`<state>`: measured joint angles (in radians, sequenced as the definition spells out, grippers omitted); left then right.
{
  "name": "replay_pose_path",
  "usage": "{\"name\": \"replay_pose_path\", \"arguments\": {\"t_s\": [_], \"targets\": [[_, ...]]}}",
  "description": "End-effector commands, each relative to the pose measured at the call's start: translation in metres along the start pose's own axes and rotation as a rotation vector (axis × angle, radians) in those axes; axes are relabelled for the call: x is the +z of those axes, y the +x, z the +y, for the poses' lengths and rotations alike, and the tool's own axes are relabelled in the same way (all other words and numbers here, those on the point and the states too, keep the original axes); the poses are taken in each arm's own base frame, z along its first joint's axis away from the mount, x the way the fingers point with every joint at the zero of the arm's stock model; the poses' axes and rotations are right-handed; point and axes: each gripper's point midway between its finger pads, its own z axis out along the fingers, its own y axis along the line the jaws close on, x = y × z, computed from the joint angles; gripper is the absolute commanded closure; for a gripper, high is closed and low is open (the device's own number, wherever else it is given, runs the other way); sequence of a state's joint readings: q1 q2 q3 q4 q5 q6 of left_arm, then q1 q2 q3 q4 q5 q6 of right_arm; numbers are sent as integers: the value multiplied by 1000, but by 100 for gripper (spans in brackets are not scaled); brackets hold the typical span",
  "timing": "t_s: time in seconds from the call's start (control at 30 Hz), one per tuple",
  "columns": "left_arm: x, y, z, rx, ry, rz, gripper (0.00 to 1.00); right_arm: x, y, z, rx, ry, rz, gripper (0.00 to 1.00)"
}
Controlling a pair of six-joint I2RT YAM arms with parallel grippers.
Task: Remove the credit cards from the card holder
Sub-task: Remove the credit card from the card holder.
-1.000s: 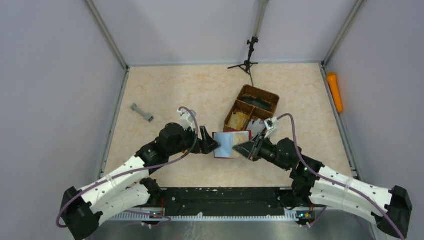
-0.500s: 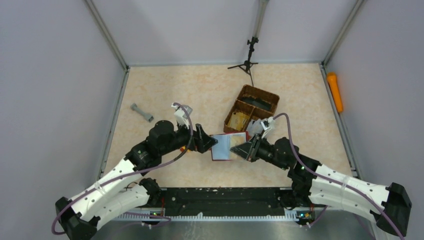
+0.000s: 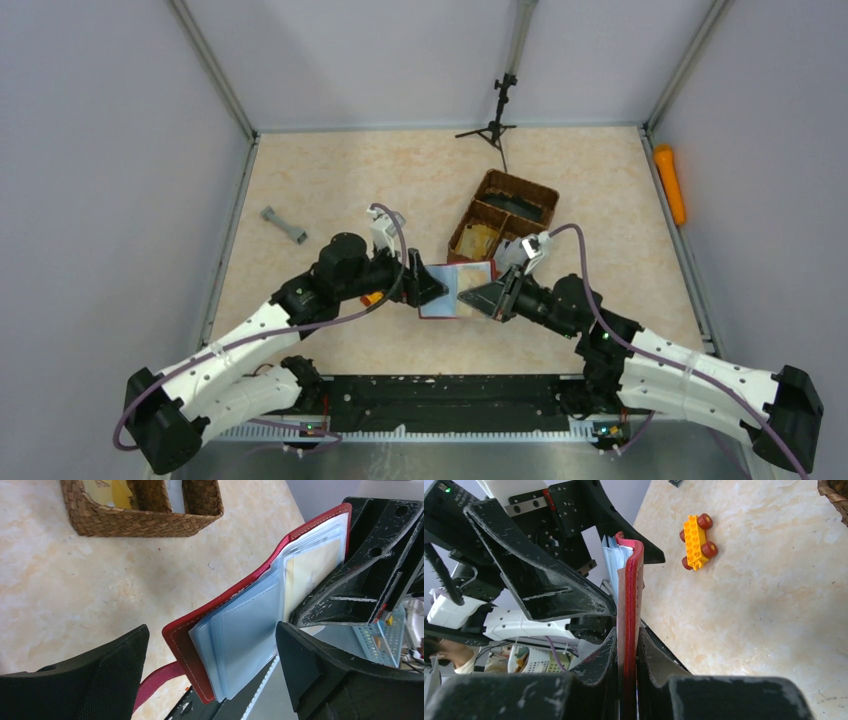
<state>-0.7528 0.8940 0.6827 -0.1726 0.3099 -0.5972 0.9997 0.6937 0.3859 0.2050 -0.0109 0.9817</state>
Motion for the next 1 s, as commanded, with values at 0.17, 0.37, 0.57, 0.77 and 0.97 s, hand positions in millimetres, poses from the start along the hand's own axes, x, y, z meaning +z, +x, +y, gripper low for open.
{"name": "replay_pose_path", "arguments": {"t_s": [0.17, 0.37, 0.57, 0.77, 0.97], "targets": [[-1, -15, -34, -58, 195, -92, 39, -2, -12, 25, 3, -102, -46, 100], [-7, -17, -29, -88, 162, -125, 100, -4, -10, 13, -17, -48, -46, 78], [-14, -22, -25, -99, 123, -156, 100, -12, -11, -8, -72, 51, -55, 50], [-16, -21, -29, -98, 147, -151, 100, -25, -20, -12, -101, 67, -108, 60], [-11, -18, -29, -114, 149, -124, 100, -30, -25, -9, -112, 39, -137, 72]]}}
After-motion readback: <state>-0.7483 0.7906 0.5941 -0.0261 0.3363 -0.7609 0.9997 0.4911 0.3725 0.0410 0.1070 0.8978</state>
